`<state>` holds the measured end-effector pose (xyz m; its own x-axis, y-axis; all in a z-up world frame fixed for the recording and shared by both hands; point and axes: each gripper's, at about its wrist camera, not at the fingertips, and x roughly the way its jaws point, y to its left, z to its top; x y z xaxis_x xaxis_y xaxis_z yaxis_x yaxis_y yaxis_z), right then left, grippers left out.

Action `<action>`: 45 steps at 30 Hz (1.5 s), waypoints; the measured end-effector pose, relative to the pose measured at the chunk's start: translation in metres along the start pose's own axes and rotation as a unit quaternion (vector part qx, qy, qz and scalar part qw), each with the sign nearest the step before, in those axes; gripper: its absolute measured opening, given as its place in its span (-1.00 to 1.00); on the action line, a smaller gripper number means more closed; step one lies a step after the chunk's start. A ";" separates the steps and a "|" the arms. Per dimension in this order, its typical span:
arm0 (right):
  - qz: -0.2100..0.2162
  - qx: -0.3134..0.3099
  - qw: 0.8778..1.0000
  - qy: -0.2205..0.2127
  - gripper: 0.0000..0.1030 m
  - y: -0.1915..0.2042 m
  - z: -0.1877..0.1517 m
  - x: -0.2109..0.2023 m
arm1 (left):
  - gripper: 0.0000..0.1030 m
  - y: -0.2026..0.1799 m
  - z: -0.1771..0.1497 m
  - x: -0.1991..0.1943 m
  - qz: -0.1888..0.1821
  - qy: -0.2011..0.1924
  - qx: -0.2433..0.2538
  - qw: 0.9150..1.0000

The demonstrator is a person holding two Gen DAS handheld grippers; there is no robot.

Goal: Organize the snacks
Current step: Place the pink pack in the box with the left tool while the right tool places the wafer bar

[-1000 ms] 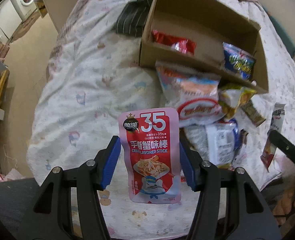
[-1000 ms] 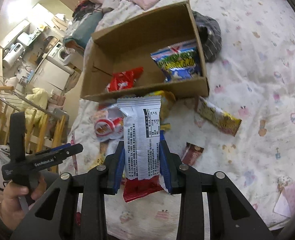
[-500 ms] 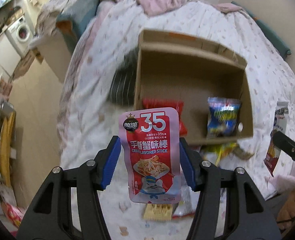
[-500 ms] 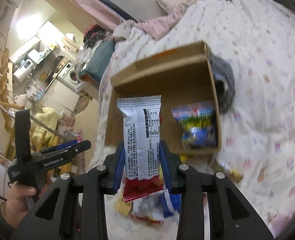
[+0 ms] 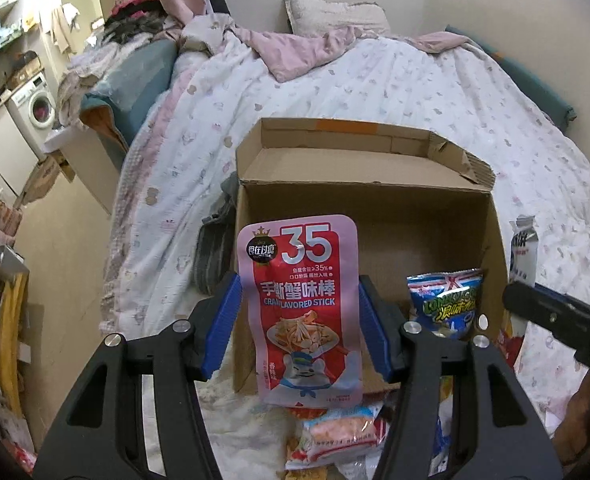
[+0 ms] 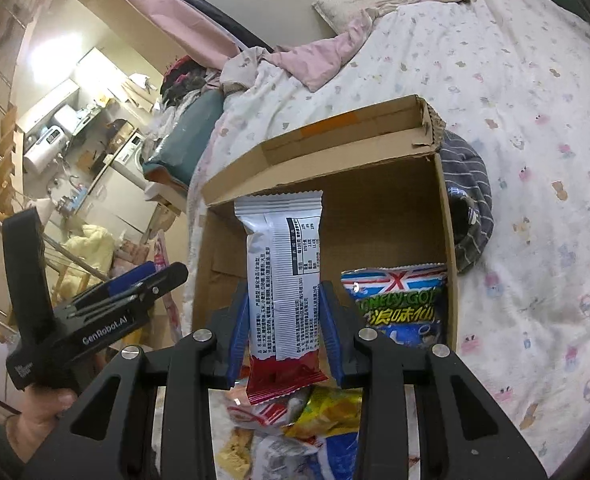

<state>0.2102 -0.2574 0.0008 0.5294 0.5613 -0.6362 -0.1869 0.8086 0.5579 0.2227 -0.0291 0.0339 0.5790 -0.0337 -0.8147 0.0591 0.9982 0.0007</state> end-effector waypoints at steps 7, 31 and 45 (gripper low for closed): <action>0.004 0.006 1.000 0.010 -0.32 -0.009 -0.003 0.019 | 0.04 -0.003 -0.004 0.025 -0.002 -0.001 -0.014 1.000; -0.045 0.025 0.997 0.052 -0.31 -0.020 -0.006 0.054 | 0.05 -0.016 -0.009 0.030 -0.013 -0.026 0.004 1.000; -0.048 0.030 0.996 0.066 -0.27 -0.024 -0.008 0.060 | 0.22 -0.017 -0.012 0.032 -0.023 -0.008 0.020 0.999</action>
<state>0.2402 -0.2421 -0.0552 0.4285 0.5027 -0.7508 -0.0891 0.8504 0.5186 0.2301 -0.0464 0.0005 0.5885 -0.0811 -0.8044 0.1188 0.9928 -0.0132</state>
